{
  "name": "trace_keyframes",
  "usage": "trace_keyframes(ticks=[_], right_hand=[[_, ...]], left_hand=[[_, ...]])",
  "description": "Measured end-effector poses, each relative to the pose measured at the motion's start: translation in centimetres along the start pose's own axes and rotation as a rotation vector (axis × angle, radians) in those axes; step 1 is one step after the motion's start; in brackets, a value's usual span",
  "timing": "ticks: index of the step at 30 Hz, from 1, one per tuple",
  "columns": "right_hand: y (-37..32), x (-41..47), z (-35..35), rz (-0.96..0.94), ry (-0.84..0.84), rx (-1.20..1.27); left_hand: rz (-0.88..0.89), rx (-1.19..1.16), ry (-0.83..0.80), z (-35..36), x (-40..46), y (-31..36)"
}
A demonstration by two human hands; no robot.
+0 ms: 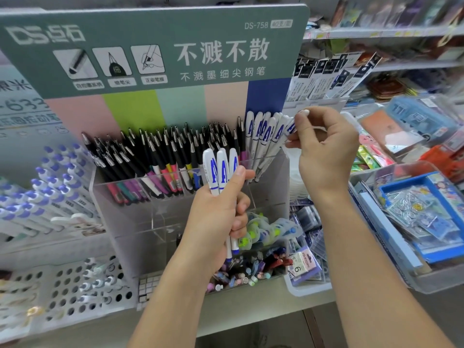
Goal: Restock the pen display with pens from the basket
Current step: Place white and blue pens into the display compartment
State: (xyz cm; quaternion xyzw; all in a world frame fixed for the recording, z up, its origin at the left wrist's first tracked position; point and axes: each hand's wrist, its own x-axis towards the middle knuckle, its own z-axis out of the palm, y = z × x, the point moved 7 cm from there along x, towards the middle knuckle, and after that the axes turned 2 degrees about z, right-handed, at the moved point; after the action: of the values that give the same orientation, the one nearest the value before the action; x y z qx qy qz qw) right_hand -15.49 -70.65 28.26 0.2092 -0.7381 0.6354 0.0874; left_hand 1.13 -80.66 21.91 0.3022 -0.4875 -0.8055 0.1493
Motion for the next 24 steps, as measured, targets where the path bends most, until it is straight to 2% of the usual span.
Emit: trace_keyframes(ticks=[3,9,14,18,20,22,24], right_hand=[[-1.0,0.6,-1.0,-0.02,0.074,0.045],[-0.6,1.0,1.1,-0.139,-0.093,-0.189],[-0.3,-0.2,1.8,-0.267,-0.101,-0.303],[-0.6,-0.1,1.7,-0.286,-0.084,-0.338],[-1.2,-0.5,0.8,-0.245,-0.013,-0.334],[-1.7,-1.8,-0.5,-0.12,0.054,-0.245],[-0.9,-3.4,0.3,0.167,-0.12,-0.052]], left_hand=[[0.005,-0.006,0.014,-0.3,-0.1,0.2],[-0.014,-0.052,0.048,-0.2,0.2,0.3],[0.0,-0.116,0.035,0.3,0.2,0.2],[0.06,-0.077,0.019,0.3,0.3,0.6],[0.061,-0.082,0.021,0.3,0.3,0.6],[0.049,-0.086,0.017,0.3,0.5,0.4],[0.033,-0.07,-0.002,0.5,0.6,0.1]])
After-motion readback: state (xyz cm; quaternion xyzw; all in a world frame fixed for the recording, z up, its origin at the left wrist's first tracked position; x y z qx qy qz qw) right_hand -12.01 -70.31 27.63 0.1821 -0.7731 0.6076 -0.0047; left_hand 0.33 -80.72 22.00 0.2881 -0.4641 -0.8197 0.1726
